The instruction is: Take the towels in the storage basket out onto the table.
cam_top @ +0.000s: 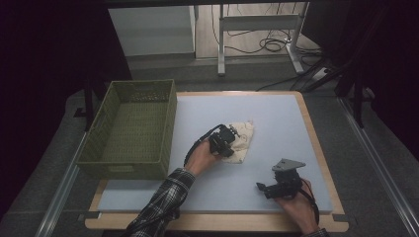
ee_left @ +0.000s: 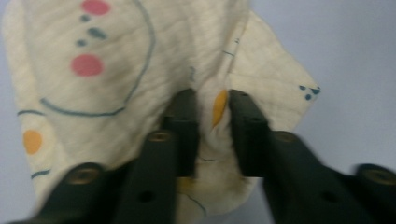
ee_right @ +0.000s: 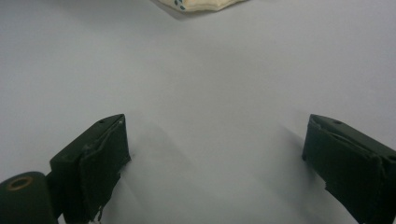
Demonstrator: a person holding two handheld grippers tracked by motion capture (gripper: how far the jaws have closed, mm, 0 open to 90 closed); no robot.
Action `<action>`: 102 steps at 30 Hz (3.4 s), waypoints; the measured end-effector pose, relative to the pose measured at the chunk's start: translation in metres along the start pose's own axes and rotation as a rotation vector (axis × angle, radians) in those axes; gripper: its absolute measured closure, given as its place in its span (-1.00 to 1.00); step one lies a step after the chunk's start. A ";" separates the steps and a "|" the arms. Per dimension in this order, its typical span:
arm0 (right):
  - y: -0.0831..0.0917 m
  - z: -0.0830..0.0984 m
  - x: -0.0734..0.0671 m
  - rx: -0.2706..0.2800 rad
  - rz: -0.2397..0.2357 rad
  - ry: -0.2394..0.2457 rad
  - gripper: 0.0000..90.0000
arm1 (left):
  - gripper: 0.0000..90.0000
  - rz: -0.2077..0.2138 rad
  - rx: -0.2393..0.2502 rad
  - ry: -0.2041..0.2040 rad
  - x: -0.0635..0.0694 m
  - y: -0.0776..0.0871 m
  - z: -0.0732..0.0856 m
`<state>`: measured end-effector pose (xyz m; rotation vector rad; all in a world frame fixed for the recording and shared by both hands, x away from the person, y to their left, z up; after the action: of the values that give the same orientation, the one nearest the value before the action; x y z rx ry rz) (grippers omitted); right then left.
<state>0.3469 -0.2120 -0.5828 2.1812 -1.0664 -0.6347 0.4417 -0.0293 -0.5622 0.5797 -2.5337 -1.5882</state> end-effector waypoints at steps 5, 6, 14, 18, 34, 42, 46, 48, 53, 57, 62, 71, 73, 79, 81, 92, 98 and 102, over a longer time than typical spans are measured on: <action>0.002 -0.006 0.000 -0.010 0.001 0.006 -0.38 | 0.89 0.040 0.112 0.079 -0.009 0.018 0.001; 0.001 -0.008 0.000 -0.014 0.002 0.007 -0.36 | 0.88 0.035 0.130 0.090 -0.011 0.023 0.001; -0.015 -0.033 -0.013 -0.023 -0.082 0.011 0.08 | 0.87 -0.012 0.181 0.140 -0.026 0.055 0.011; -0.030 -0.055 -0.022 -0.020 -0.133 0.014 0.14 | 0.86 -0.040 0.182 0.155 -0.033 0.064 0.017; -0.051 -0.072 -0.032 -0.037 -0.127 0.049 0.92 | 0.83 -0.101 0.175 0.210 -0.048 0.083 0.036; 0.006 -0.069 -0.020 0.025 -0.099 0.048 0.92 | 0.76 -0.094 0.185 0.210 -0.040 0.092 0.036; 0.024 -0.063 -0.004 0.019 -0.072 0.029 0.91 | 0.63 -0.068 0.179 0.209 -0.035 0.088 0.035; 0.025 -0.054 0.004 -0.028 -0.078 0.012 0.89 | 0.52 -0.052 0.165 0.207 -0.032 0.083 0.035; 0.026 -0.042 0.018 -0.033 -0.083 -0.031 0.65 | 0.31 -0.056 0.169 0.214 -0.032 0.077 0.032; 0.027 -0.048 0.027 -0.015 -0.060 -0.042 0.62 | 0.25 -0.056 0.175 0.197 -0.033 0.070 0.023; 0.014 -0.059 0.044 -0.008 -0.028 -0.060 0.61 | 0.22 -0.046 0.180 0.176 -0.033 0.051 0.002; -0.023 -0.074 0.059 -0.001 -0.066 -0.125 0.38 | 0.08 -0.032 0.108 0.127 -0.028 0.005 -0.022; -0.030 -0.074 0.056 -0.010 -0.069 -0.118 0.33 | 0.29 -0.032 0.056 0.125 -0.027 -0.004 -0.016; -0.040 -0.069 0.048 -0.036 -0.014 -0.066 0.44 | 0.94 -0.014 0.063 0.118 -0.024 0.005 -0.006; -0.038 -0.067 0.043 -0.055 -0.027 -0.054 0.87 | 0.94 -0.039 0.091 0.111 -0.021 0.025 -0.002; -0.005 -0.065 0.054 0.001 0.029 -0.043 0.93 | 0.93 -0.059 0.156 0.109 0.014 0.070 0.041; 0.018 -0.058 0.067 0.010 0.047 -0.066 0.93 | 0.92 -0.038 0.156 0.123 0.034 0.066 0.070; 0.026 -0.042 0.072 -0.021 0.058 -0.080 0.92 | 0.69 0.033 0.142 0.158 0.058 0.059 0.097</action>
<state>0.4014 -0.2697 -0.5461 2.1146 -1.1545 -0.7091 0.3459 0.0548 -0.5608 0.6462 -2.5369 -1.3043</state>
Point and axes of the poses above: each handheld gripper's, and its own axes: y roughly backward along the jaws, z roughly out of its underside, x roughly to its right, the point moved 7 cm from there along -y, roughly forward along the jaws, and after that the axes turned 15 degrees about -y, right-handed, at the moved point
